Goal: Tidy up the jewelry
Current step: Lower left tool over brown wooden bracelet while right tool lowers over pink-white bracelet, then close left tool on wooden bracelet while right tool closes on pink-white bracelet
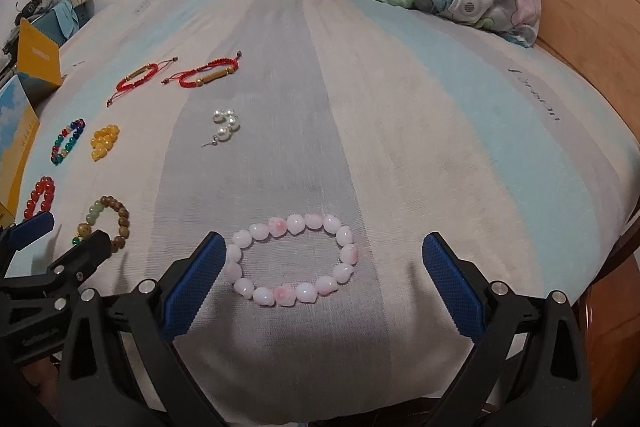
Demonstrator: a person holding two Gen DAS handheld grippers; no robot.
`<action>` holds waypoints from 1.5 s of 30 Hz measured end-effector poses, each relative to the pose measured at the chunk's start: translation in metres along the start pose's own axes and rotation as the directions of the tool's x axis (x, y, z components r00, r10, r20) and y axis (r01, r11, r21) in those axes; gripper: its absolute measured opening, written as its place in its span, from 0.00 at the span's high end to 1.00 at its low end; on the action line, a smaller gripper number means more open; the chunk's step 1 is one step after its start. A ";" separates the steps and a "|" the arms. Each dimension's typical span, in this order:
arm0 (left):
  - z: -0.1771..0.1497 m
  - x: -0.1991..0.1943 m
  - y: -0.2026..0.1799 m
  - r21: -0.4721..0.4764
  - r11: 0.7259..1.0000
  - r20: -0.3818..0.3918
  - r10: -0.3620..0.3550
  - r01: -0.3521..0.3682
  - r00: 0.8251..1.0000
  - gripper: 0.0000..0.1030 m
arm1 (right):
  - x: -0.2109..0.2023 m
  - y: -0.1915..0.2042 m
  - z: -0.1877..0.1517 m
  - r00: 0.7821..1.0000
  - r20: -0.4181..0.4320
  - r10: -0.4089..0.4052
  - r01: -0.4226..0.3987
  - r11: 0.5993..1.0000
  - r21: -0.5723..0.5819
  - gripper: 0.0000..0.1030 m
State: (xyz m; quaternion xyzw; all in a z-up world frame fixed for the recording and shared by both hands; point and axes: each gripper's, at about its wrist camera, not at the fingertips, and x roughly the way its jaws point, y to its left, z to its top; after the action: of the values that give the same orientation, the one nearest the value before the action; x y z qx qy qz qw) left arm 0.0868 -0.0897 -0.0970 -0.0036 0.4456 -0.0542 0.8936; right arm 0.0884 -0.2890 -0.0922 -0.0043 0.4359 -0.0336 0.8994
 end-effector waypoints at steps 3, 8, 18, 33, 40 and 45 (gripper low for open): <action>0.000 0.009 0.001 -0.007 1.000 -0.016 0.002 -0.003 1.000 0.05 | 0.007 0.000 -0.001 1.000 -0.018 -0.005 0.005 1.000 0.003 0.08; -0.001 0.017 -0.004 0.020 0.999 -0.017 0.029 -0.029 0.999 0.05 | 0.016 0.000 -0.001 0.999 -0.041 -0.009 0.009 1.000 0.004 0.10; 0.000 0.025 -0.008 0.032 0.998 -0.020 0.057 -0.057 0.998 0.06 | 0.028 0.001 -0.004 0.996 -0.091 -0.009 0.009 1.000 0.002 0.29; -0.003 0.013 -0.012 0.090 0.994 -0.040 0.071 -0.067 0.997 0.55 | 0.027 0.012 -0.005 0.996 -0.084 -0.022 0.019 0.999 -0.046 0.70; -0.002 0.002 -0.001 0.060 0.998 -0.064 0.019 -0.015 0.998 0.90 | 0.024 0.013 -0.004 0.997 -0.071 -0.005 0.002 0.999 -0.045 0.91; -0.001 -0.007 0.004 0.038 0.998 -0.054 -0.040 0.042 0.998 0.90 | 0.013 0.010 0.000 0.999 -0.026 0.029 -0.030 0.999 -0.014 0.91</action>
State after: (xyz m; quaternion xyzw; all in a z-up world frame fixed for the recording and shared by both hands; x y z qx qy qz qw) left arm 0.0821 -0.0852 -0.0922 0.0062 0.4680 -0.0815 0.8799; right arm 0.0969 -0.2804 -0.1032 -0.0041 0.4477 -0.0172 0.8940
